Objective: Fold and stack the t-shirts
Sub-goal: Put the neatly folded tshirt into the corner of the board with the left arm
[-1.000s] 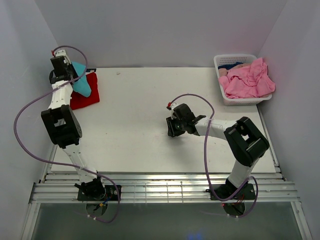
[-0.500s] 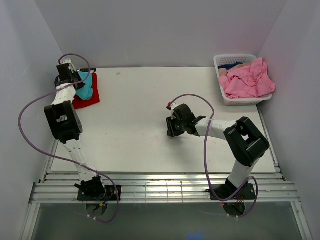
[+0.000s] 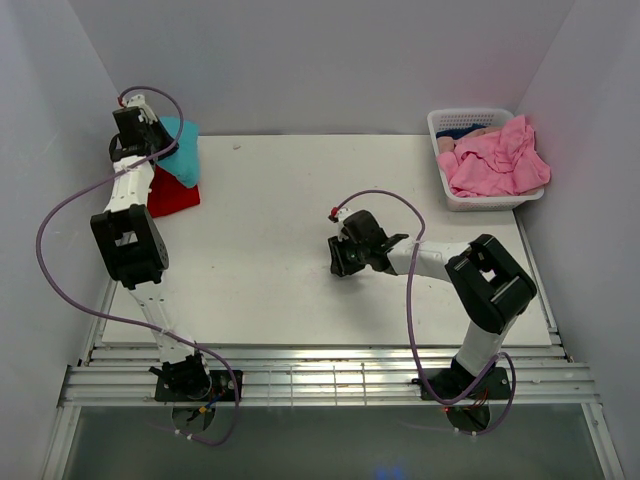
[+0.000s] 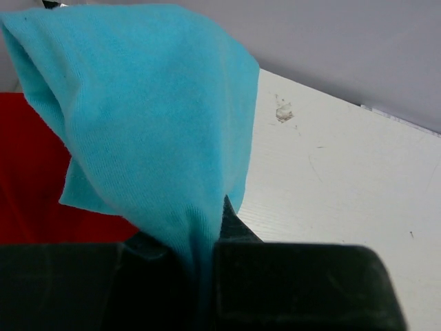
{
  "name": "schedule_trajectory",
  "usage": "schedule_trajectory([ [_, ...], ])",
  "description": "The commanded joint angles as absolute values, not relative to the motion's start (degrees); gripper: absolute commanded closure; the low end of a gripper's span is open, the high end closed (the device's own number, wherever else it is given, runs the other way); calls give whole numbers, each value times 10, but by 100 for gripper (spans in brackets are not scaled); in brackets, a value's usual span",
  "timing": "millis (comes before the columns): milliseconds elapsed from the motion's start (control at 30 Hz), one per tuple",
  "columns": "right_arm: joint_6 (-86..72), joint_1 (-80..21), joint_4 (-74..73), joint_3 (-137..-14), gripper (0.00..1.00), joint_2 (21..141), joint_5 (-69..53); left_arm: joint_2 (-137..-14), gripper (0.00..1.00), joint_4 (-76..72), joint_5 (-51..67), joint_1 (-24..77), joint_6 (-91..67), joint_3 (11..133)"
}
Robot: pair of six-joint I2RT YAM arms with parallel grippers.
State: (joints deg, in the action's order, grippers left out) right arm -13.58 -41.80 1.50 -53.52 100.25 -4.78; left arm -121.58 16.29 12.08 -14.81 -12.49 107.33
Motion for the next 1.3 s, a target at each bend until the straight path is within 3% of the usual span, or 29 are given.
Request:
schedule_trajectory([
  [0,-144,-426,-7,-526,62,1020,-55,-1167,97,145,141,-148,-135,1098],
  [767,-152,-441,-6,-533,63,1032,-59,-1187,97,101,178,-148,-155,1059],
  [1267,-152,-446,-9,-536,63,1036,-58,-1173,98,114,73,-159,-120,990],
])
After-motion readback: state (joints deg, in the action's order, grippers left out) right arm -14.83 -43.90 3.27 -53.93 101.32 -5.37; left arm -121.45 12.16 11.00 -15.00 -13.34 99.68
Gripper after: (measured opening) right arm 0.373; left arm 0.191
